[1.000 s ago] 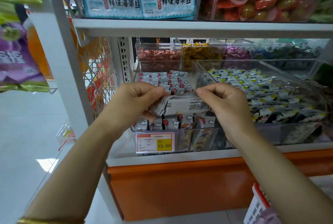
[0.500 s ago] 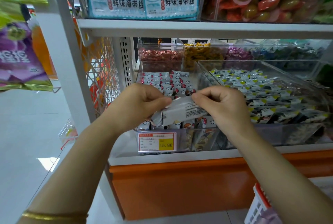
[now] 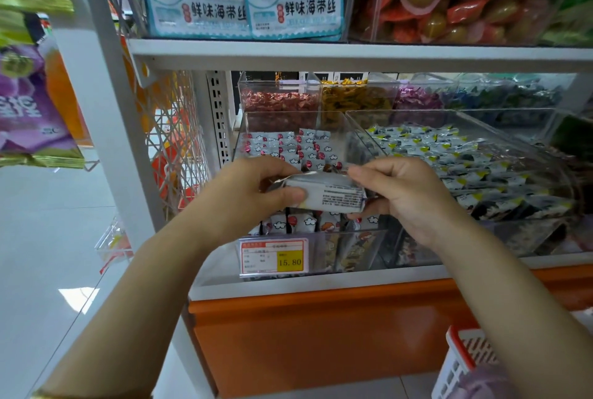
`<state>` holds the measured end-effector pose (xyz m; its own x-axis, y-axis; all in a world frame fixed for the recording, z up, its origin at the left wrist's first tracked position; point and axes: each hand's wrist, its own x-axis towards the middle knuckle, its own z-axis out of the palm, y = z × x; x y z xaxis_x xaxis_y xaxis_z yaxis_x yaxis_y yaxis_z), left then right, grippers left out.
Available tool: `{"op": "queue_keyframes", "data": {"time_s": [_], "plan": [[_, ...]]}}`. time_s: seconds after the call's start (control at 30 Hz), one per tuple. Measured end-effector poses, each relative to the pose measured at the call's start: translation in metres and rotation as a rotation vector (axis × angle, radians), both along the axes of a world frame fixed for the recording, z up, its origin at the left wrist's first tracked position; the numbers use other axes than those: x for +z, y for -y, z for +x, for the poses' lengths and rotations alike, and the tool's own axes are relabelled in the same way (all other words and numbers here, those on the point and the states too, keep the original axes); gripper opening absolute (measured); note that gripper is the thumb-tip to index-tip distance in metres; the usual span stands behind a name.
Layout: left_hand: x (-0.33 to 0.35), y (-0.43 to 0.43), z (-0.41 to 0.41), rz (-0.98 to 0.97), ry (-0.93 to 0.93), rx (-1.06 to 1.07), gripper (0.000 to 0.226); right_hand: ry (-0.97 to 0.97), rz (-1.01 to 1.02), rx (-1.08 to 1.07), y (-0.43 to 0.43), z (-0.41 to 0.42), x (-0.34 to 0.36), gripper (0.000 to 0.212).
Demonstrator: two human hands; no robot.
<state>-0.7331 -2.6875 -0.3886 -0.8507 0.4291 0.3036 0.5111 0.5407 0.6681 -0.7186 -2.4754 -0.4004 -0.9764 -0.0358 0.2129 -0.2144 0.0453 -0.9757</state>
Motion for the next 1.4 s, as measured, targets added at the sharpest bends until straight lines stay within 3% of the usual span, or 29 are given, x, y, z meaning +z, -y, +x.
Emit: {"op": "queue_keyframes", "data": {"time_s": [0.2,0.3,0.37,0.5,0.57,0.67,0.97,1.27,1.4], "plan": [[-0.005,-0.007,-0.001,0.000,-0.036,0.078,0.005,0.012,-0.128,0.011,0.002,-0.003,-0.008,0.030],[-0.007,-0.013,-0.002,0.038,-0.071,0.150,0.021,-0.088,0.059,0.027,0.003,-0.002,-0.010,0.047],[-0.009,-0.018,-0.003,0.064,-0.105,0.174,0.027,-0.186,0.220,-0.056,0.003,-0.001,-0.009,0.043],[-0.013,-0.029,-0.010,0.145,-0.141,0.248,0.037,-0.280,0.130,-0.390,-0.005,-0.005,-0.007,0.024],[-0.014,-0.031,-0.018,0.081,-0.184,0.295,0.042,-0.302,0.101,-0.537,-0.012,-0.007,-0.007,0.023],[-0.015,-0.039,-0.035,-0.164,-0.223,0.290,0.039,-0.289,0.062,-0.580,-0.016,-0.010,-0.009,0.025],[-0.024,-0.080,-0.075,-0.829,-0.010,0.097,0.052,-0.268,0.169,-0.539,-0.019,-0.014,-0.008,0.022],[-0.031,-0.075,-0.061,-0.720,-0.040,0.194,0.052,-0.395,0.409,-0.520,-0.010,-0.024,0.000,0.038],[-0.034,-0.070,-0.051,-0.801,-0.111,0.150,0.053,-0.470,0.606,-0.440,0.000,-0.044,0.009,0.034]]}}
